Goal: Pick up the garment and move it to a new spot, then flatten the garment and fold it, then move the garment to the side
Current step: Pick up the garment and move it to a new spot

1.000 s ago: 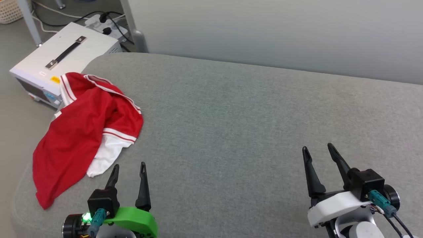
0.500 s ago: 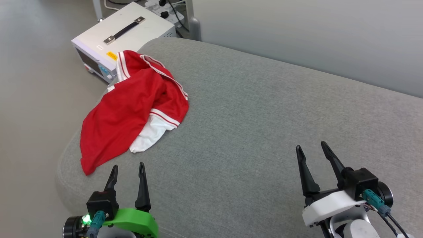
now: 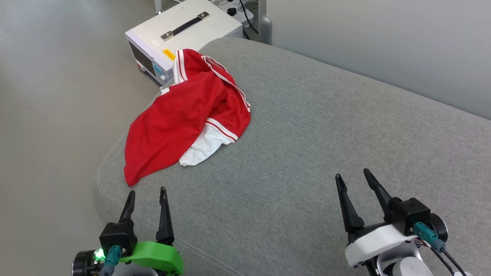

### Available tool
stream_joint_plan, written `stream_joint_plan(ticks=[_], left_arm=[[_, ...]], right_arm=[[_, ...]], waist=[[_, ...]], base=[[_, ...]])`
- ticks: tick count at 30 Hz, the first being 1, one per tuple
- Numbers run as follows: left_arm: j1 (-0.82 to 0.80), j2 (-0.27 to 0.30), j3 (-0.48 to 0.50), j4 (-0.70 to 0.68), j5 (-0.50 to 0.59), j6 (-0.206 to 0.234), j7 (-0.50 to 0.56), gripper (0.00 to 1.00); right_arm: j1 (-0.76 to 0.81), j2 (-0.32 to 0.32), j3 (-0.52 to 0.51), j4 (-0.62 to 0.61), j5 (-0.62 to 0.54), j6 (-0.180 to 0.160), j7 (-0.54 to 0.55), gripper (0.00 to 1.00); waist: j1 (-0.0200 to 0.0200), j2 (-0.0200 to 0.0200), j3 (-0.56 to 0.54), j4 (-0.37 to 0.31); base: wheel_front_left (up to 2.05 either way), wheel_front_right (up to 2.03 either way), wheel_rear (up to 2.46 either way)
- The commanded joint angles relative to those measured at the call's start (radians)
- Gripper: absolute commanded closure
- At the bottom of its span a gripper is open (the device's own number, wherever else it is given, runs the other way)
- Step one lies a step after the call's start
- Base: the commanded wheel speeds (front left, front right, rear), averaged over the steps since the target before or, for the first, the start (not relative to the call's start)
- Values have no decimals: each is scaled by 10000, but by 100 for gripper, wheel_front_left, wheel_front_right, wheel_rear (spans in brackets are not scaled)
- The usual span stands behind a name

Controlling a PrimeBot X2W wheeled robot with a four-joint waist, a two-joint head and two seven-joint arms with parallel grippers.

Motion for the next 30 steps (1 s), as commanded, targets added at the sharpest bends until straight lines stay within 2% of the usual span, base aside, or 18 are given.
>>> stream_joint_plan(ticks=[1,12,15,19,23,25,30], left_arm=[[-73,-19,24,-34,95,59,-59,0],[-261,-19,110,-100,-220,-20,-59,0],[-605,-19,262,-75,-324,-279,-59,0],[-1479,101,838,640,-618,-830,-59,0],[-2920,798,1306,1784,-1092,-1345,19,0],[-3837,1351,1387,2339,-1435,-1572,473,0],[-5862,2646,1171,3245,-2545,-1809,2496,0]], right_arm=[[-199,-11,0,28,21,37,-90,0],[-398,-11,-12,-16,-98,37,-90,0],[-594,-11,-51,-208,-260,37,-90,0],[-891,-11,6,-418,-590,37,-90,0],[-1234,-12,10,-571,-993,37,-90,0],[-1475,-13,95,-687,-1122,37,-90,0],[-2055,-76,187,-1003,-1269,37,-90,0]], waist=[[0,0,-2,-24],[0,0,444,-307],[0,0,866,-470],[0,0,1619,-839],[0,0,2393,-1267],[0,0,2826,-1517],[0,0,3739,-2022]], base=[[0,0,0],[0,0,0],[0,0,0],[0,0,0],[0,0,0],[0,0,0],[0,0,0]])
